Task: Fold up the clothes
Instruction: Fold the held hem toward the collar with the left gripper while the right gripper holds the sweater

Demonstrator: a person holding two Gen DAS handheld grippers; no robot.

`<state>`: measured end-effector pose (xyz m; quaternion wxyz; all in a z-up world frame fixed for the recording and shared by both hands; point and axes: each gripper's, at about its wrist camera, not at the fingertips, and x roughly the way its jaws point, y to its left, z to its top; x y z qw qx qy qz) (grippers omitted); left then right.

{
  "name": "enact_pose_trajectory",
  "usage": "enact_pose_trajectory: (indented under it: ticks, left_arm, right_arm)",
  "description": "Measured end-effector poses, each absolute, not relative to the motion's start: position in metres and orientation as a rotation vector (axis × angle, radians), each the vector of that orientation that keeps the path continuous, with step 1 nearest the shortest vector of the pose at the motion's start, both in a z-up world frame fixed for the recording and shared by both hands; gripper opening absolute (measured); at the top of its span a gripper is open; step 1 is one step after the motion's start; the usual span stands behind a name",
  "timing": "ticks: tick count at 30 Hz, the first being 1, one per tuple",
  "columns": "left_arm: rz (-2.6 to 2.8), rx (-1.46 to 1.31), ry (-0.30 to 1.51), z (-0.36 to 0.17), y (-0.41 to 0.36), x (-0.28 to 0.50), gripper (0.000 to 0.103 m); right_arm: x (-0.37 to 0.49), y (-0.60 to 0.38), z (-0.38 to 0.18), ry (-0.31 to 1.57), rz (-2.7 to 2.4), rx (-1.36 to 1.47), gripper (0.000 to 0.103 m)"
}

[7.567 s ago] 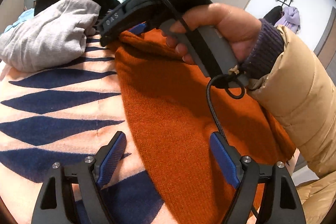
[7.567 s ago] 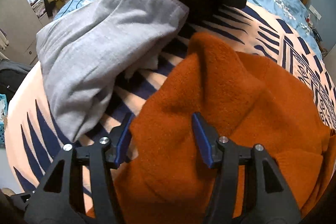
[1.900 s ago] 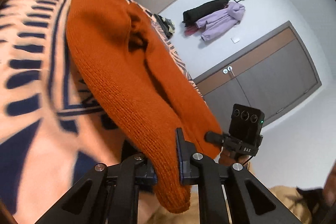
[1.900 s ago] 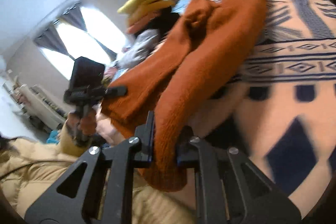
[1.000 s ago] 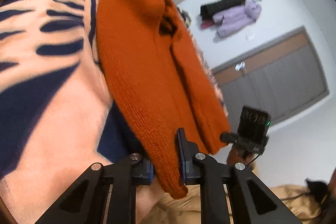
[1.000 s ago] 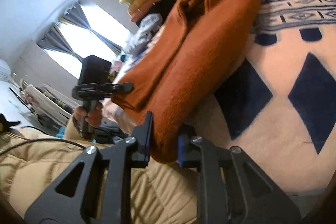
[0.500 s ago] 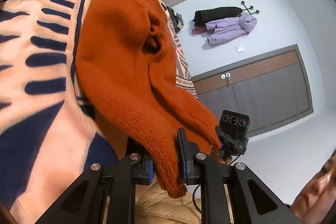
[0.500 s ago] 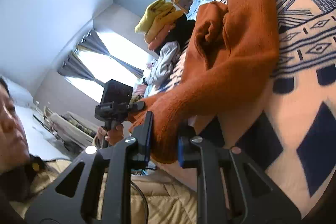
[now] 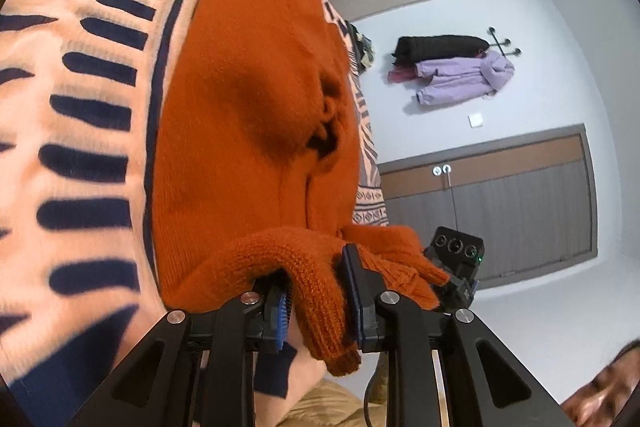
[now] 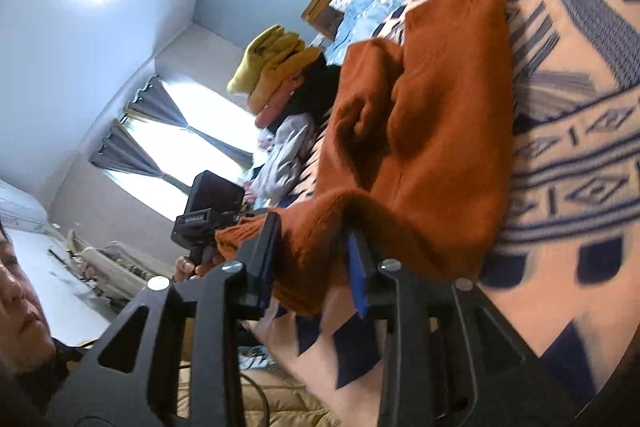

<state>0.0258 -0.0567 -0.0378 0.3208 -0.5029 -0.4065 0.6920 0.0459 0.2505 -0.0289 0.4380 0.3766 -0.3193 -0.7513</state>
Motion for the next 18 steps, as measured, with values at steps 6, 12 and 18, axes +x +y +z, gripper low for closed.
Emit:
enact_pose_trajectory:
  ticks: [6, 12, 18]
  left_arm:
    - [1.807, -1.347, -1.109, -0.048, -0.057, 0.012, 0.024]
    - [1.806, -1.359, -1.126, -0.054, -0.055, 0.009, 0.024]
    - [1.814, -1.36, -1.116, -0.054, -0.054, 0.012, 0.025]
  right_arm:
    - [0.045, 0.255, -0.011, -0.647, -2.023, 0.818, 0.074]
    - [0.067, 0.255, -0.007, -0.414, -2.089, 0.704, 0.088]
    - [0.108, 0.235, -0.026, -0.029, -2.153, 0.788, 0.088]
